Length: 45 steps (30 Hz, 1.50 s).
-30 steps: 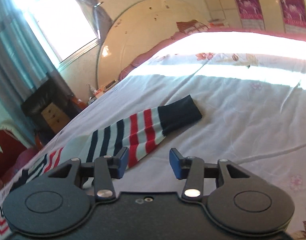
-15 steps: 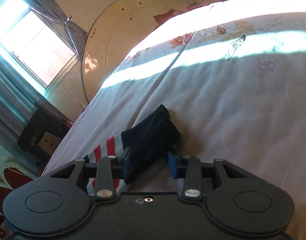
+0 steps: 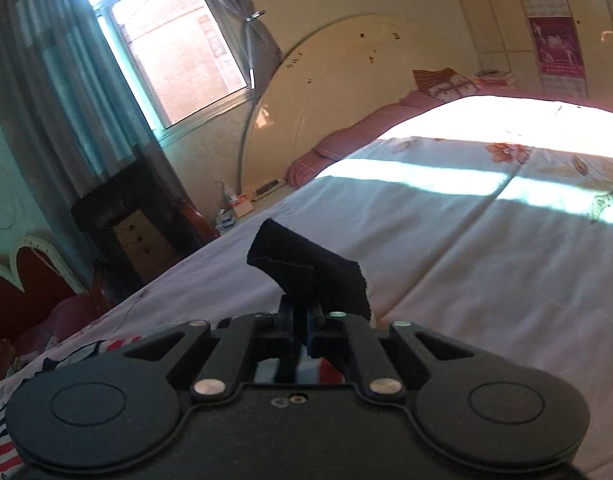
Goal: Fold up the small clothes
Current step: 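Carry the sleeve across the sweater body with the right tool while the left tool grasps the other cuff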
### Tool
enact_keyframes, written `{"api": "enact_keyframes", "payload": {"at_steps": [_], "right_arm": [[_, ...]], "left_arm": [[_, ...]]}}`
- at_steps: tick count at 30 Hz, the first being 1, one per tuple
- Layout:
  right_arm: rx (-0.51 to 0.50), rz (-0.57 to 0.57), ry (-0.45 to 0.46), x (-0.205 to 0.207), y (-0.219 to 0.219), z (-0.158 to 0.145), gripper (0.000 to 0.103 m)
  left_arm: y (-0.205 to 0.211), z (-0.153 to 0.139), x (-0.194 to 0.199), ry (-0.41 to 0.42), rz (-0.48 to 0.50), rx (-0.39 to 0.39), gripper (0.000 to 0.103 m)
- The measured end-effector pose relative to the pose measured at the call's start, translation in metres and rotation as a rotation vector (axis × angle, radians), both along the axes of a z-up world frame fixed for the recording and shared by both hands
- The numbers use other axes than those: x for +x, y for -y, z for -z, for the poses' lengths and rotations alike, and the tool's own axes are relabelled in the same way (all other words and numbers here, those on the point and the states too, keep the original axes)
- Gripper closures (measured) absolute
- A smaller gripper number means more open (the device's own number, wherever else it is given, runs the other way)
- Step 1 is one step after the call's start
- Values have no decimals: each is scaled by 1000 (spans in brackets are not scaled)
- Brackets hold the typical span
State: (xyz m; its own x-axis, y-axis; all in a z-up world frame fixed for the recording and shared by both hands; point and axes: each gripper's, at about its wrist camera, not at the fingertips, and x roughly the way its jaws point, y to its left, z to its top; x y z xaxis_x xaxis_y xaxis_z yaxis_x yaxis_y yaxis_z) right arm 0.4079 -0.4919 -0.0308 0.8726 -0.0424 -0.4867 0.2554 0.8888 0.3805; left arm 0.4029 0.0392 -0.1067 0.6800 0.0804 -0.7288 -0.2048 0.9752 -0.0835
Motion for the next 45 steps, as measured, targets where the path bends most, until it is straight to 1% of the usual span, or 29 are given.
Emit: {"api": "enact_keyframes", "payload": {"at_steps": [3,6,11,16,20,23,25,27,28,29,30,31,33,34,36,39,43,44,45], "right_arm": [[-2,-89,23,3,-45,-14,96],[-13,-180,33,7,-94,-21,96],[7,-324,3,19,-177,-11,96],[23,-447,-45,26,-249,5,96],[21,-516,-92,28,-289,19,96],[-10,-545,-126,25,-312,30,96],[-40,-554,-135,25,-321,35,95],[-72,-576,-126,21,-323,32,89],[-87,-585,-123,20,-324,28,82],[-106,-573,-105,14,-325,24,71],[-119,-553,-71,6,-322,17,64],[-119,-540,-35,-2,-317,11,60],[-81,-515,-19,-13,-299,2,63],[-51,-496,-14,-17,-290,-1,62],[-5,-449,-9,-25,-267,-6,63],[80,-381,-5,-33,-233,-9,63],[219,-273,-10,-39,-186,-4,61],[261,-245,-11,-39,-175,1,61],[309,-221,-10,-40,-164,4,60]], "left_arm": [[-14,-4,-3,20,4,-23,0],[-27,-7,-6,42,7,-40,0],[-55,-7,-17,60,-19,-85,0],[-82,-2,-26,52,-50,-88,0],[-99,1,-29,49,-74,-90,0],[-105,5,-27,44,-86,-82,0],[-105,6,-24,43,-90,-94,0],[-101,4,-18,57,-82,-128,0],[-96,2,-13,68,-70,-149,0],[-89,0,-9,81,-52,-172,0],[-81,-1,-2,89,-31,-200,0],[-71,-1,7,97,-1,-240,1],[-48,1,28,101,62,-299,28],[-35,5,40,80,96,-331,47],[-11,15,63,55,134,-395,48],[19,26,91,27,160,-418,48],[42,32,119,29,177,-434,48],[48,33,124,31,183,-429,48],[53,33,128,34,196,-419,52]]}}
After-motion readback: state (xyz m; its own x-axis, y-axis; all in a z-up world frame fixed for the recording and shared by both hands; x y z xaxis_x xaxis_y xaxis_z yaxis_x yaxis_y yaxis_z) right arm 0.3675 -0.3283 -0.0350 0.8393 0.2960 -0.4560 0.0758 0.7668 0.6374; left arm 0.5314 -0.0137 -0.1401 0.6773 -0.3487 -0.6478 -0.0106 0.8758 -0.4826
